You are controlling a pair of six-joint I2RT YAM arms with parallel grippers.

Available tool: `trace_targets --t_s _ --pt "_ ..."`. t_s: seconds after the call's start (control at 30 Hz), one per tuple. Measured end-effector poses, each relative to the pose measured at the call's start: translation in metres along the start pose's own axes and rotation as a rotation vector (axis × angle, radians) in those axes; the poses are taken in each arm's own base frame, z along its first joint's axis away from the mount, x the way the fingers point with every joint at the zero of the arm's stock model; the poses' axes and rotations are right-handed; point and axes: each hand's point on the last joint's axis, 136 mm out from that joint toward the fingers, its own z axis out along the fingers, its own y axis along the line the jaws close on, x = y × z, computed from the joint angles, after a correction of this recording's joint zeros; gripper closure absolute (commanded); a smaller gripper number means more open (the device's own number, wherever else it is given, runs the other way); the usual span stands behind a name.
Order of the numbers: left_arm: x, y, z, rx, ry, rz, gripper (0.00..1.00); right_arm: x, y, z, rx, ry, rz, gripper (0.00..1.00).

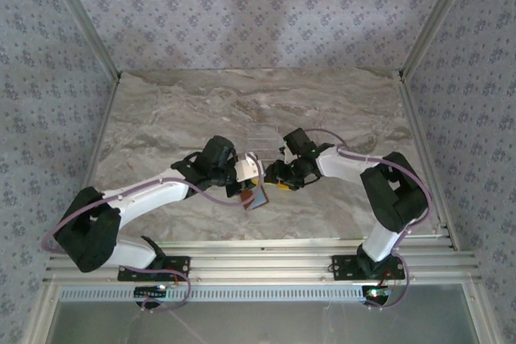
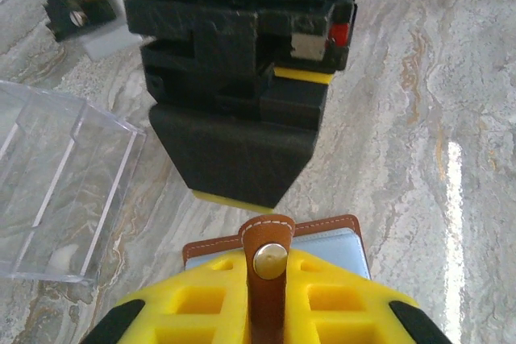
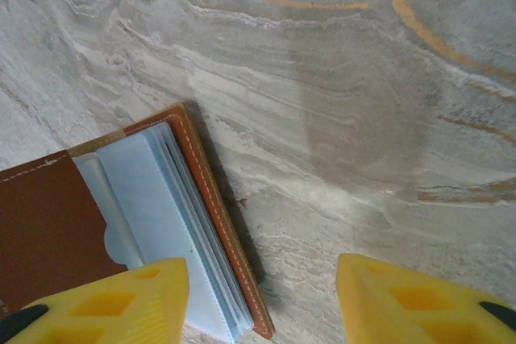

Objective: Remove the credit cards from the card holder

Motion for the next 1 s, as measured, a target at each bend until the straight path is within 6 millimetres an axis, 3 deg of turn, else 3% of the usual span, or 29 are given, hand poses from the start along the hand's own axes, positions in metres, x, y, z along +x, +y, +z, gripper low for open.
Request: trace_targets --t_s 0.17,0.37,0.6,0.77,1.0 --pt "0.006 0.008 -0.006 -0.082 -0.004 -0.049 0.81 0.004 0.0 0.007 0.001 0.026 0.0 0.47" --pt "0.017 0.022 -0.017 -0.218 0.02 -0.187 0.79 0.003 0.016 0.006 -0.028 0.028 -0.03 0.48" --pt "0.054 0.024 -0.03 -0.344 0.043 -0.42 0.8 0.003 0.022 0.015 -0.029 0.048 -0.046 0.52" --pt "0.071 0.026 -0.04 -0.426 0.037 -0.553 0.79 0.01 0.019 0.024 -0.018 0.08 -0.046 0.6" --pt "0.086 0.023 -0.041 -0.451 0.05 -0.621 0.78 0.016 0.027 0.027 -0.031 0.097 -0.063 0.86"
